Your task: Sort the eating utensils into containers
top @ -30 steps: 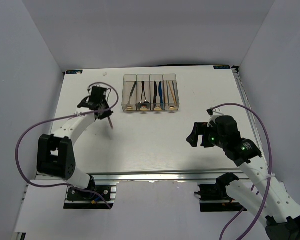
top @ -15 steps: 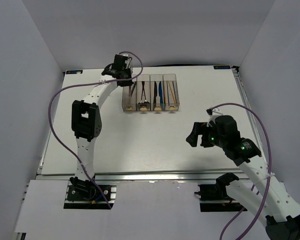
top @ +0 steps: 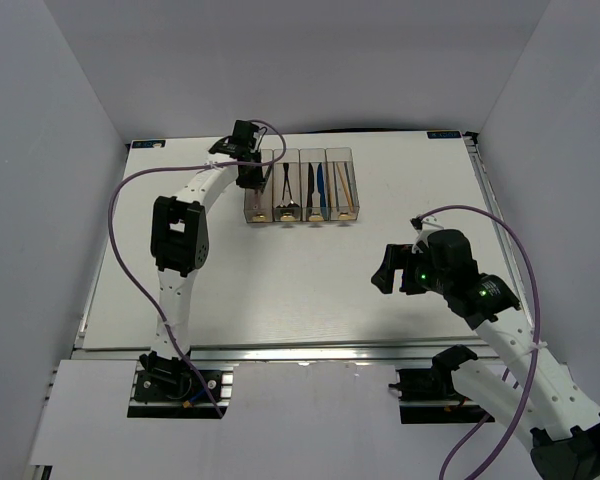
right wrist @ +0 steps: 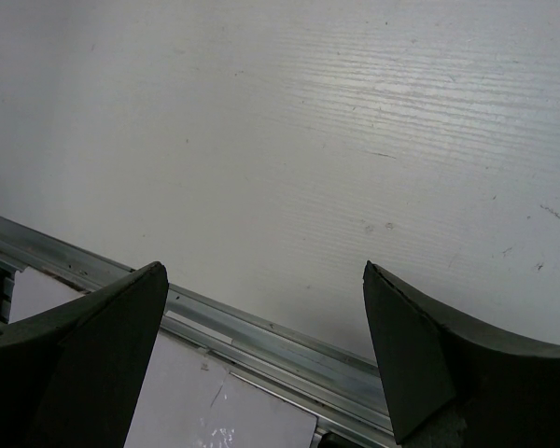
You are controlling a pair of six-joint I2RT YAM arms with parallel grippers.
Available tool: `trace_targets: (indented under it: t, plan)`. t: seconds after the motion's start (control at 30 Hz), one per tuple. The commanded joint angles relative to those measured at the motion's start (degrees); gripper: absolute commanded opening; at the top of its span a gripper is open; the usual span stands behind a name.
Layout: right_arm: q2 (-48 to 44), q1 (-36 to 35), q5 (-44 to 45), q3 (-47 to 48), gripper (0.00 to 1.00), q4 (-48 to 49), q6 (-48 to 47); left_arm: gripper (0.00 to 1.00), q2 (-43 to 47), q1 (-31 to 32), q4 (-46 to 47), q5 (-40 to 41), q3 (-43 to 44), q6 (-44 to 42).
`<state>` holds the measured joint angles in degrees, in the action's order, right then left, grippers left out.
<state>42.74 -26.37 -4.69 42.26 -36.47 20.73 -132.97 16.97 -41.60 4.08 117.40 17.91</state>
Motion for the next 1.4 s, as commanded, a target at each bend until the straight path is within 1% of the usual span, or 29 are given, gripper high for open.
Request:
trace_targets:
  t: [0.0, 0.03, 0.23, 0.27, 0.37, 0.47, 0.5, 0.57, 0.6, 0.63, 0.67, 0.7, 0.73, 0.77, 0.8, 0.83, 0.87, 0.9, 0.93, 0.97, 1.0, 1.07, 1.1, 1.2, 1.37]
  plan:
    - [-0.11, -0.08, -0.59, -0.25, 0.89, 1.49, -0.52, 0.21, 4.47, -0.10, 0.21, 0.67, -0.51, 0.63]
    - [-0.29, -0.08, -0.67, -0.25, 0.89, 1.40, -0.52, 0.27, 4.47, -0.01, 0.12, 0.50, -0.42, 0.72]
    - [-0.29, -0.08, -0.85, -0.34, 0.89, 1.58, -0.60, 0.46, 5.96, -0.10, -0.41, 0.14, 0.81, 1.34]
    - [-0.38, -0.08, -0.85, -0.42, 0.89, 1.66, -0.60, 0.52, 6.92, -0.10, -0.49, 0.32, 0.98, 1.34]
    - [-0.46, -0.08, -0.85, -0.42, 0.89, 1.66, -0.60, 0.60, 9.29, -0.01, -0.84, 1.20, 0.98, 1.34]
    - [-0.38, -0.08, -0.76, -0.25, 0.89, 1.58, -0.60, 0.63, 11.49, -0.01, -2.51, 3.39, 0.20, 1.95]
    - [-0.46, -0.08, -0.76, -0.16, 0.89, 1.49, -0.60, 0.66, 14.20, -0.01, -2.69, 5.66, -0.76, 2.13]
    - [-0.46, -0.08, -0.59, 0.36, 0.89, 1.23, -0.60, 0.69, 18.07, -0.01, -2.17, 8.21, -6.37, 3.09]
    - [-0.47, -0.08, -0.50, 0.54, 0.89, 1.05, -0.60, 0.72, 22.97, -0.01, -1.73, 9.53, -8.92, 3.36]
    - [-0.55, -0.08, -0.06, 0.80, 0.89, 0.87, -0.52, 0.77, 25.63, -0.01, -0.59, 12.24, -11.64, 3.88]
    - [-0.64, -0.08, 0.20, 1.24, 0.89, 0.70, -0.52, 0.98, 28.52, -0.01, 0.29, 13.92, -17.76, 4.23]
    - [-0.82, -0.08, 0.64, 1.59, 0.89, 0.44, -0.60, 0.98, 31.51, -0.18, 1.25, 15.51, -21.04, 4.58]
    - [-0.82, -0.08, 1.78, 1.95, 0.89, 0.17, -0.60, 0.98, 37.63, -0.10, 2.13, 17.18, -24.12, 5.11]
    - [-0.99, -0.08, 2.48, 2.38, 0.89, -0.09, -0.60, 0.98, 40.65, -0.10, 3.19, 20.06, -29.90, 5.38]
    - [-1.17, -0.08, 3.36, 3.43, 0.89, -0.70, -0.87, 0.98, 43.55, -0.10, 3.54, 21.66, -32.56, 5.64]
    - [-1.08, -0.08, 4.50, 4.05, 0.89, -1.23, -0.96, 0.98, 49.41, -0.18, 3.81, 23.24, -35.20, 6.34]
    - [-1.08, -0.17, 6.51, 4.84, 0.89, -1.67, -1.22, 0.98, 52.43, -0.10, 4.25, 26.04, -37.84, 6.69]
    - [-0.91, -0.09, 7.66, 6.33, 0.89, -2.37, -1.39, 0.98, 55.42, -0.10, 4.69, 27.46, -43.17, 6.87]
    - [-0.82, -0.17, 9.50, 7.13, 0.89, -3.42, -1.57, 0.98, 58.32, -0.18, 5.30, 28.87, -45.83, 7.22]
    - [-0.82, -0.17, 10.22, 7.92, 0.89, -4.04, -1.83, 0.98, 64.00, -0.18, 5.74, 31.32, -48.30, 7.22]
    - [-0.73, -0.17, 11.27, 9.58, 0.89, -4.57, -2.36, 0.98, 66.58, -0.18, 5.75, 32.47, -52.50, 7.22]
    - [-0.47, -0.17, 14.44, 11.17, 0.89, -6.42, -2.89, 0.98, 73.25, -0.18, 4.96, 34.50, -56.04, 7.14]
    - [-0.12, -0.17, 15.49, 11.96, 0.89, -7.03, -3.24, 0.98, 75.12, -0.18, 4.61, 36.07, -57.54, 7.22]
    - [-0.03, -0.17, 19.18, 14.16, 0.89, -8.09, -4.38, 0.98, 81.26, -0.10, 3.20, 36.97, -62.20, 7.84]
    - [-0.55, -0.17, 22.61, 15.22, 0.89, -8.18, -5.35, 0.98, 87.52, -0.18, 1.26, 40.48, -68.00, 9.07]
